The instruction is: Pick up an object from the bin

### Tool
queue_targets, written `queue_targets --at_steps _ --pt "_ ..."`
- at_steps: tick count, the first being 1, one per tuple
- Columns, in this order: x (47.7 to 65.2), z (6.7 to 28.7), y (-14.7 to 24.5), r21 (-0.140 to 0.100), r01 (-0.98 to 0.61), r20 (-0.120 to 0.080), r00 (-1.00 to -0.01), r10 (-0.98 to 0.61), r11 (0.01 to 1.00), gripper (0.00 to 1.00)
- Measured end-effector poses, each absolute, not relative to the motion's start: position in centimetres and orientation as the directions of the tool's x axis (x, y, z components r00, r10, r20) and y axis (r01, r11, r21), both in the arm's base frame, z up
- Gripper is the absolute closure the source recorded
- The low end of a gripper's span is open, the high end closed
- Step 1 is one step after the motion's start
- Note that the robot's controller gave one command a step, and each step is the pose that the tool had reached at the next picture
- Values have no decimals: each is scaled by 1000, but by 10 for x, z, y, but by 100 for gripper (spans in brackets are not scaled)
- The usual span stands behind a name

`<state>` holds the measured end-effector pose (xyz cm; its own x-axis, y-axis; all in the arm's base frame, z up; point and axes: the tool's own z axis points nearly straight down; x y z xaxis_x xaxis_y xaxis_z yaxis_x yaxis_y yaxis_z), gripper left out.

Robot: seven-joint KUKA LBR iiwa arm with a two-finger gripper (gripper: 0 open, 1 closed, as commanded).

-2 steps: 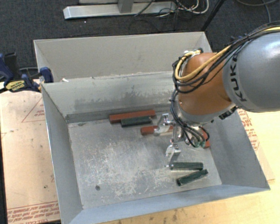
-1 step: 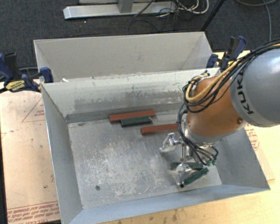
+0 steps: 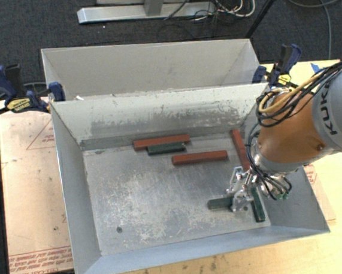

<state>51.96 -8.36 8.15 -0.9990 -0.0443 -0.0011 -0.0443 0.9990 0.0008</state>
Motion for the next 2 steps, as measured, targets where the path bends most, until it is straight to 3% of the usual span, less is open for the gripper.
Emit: queue_targets --at_steps 2 --pt "519 83 -84 1 -44 1 -999 -44 999 100"
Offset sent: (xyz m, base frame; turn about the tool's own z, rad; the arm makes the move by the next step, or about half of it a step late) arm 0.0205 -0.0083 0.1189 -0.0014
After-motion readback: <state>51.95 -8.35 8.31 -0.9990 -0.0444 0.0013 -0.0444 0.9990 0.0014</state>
